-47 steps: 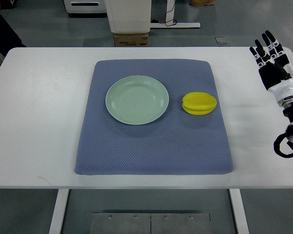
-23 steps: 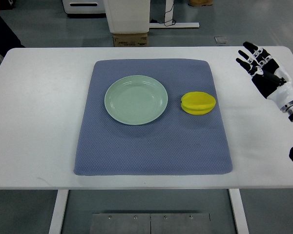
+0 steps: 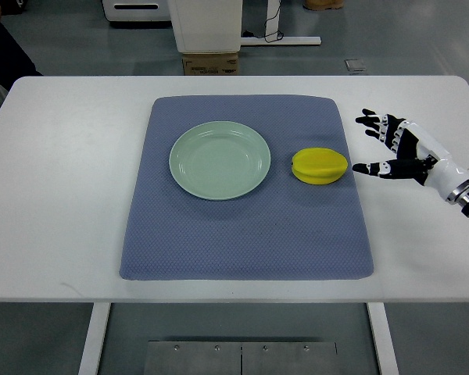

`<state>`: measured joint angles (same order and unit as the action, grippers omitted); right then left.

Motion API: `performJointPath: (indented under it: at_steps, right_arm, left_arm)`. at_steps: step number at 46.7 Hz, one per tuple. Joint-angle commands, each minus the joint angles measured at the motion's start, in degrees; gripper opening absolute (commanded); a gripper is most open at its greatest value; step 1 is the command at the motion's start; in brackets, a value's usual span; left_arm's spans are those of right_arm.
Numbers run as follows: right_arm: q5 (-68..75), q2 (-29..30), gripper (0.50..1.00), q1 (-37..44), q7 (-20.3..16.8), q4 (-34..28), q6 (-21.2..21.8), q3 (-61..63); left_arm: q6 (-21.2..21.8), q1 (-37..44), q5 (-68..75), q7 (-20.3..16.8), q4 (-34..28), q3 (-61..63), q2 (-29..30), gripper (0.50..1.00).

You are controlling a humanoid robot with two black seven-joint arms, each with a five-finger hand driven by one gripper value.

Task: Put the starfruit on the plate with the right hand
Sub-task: 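Reach the open right hand toward the yellow starfruit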

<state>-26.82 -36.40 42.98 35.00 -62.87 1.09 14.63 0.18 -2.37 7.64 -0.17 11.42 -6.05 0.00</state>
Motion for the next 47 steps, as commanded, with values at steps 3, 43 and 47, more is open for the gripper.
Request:
performJointPath:
  at_steps: [3, 43, 47]
  right_arm:
    - [-3.7, 0.0, 1.0, 1.2, 0.0, -2.1, -7.9, -4.3]
    - [-6.0, 7.0, 0.998, 17.8, 0.0, 0.2, -26.4, -30.4]
    - [-5.9, 8.4, 0.995, 19.2, 0.0, 1.1, -27.7, -32.8]
  left_arm:
    - [0.0, 0.0, 0.0, 0.0, 0.0, 0.0, 0.0, 1.0]
    - [0.0, 0.0, 0.0, 0.0, 0.0, 0.0, 0.0, 1.0]
    - [0.0, 0.0, -0.1, 0.0, -0.1, 0.0, 0.0, 1.0]
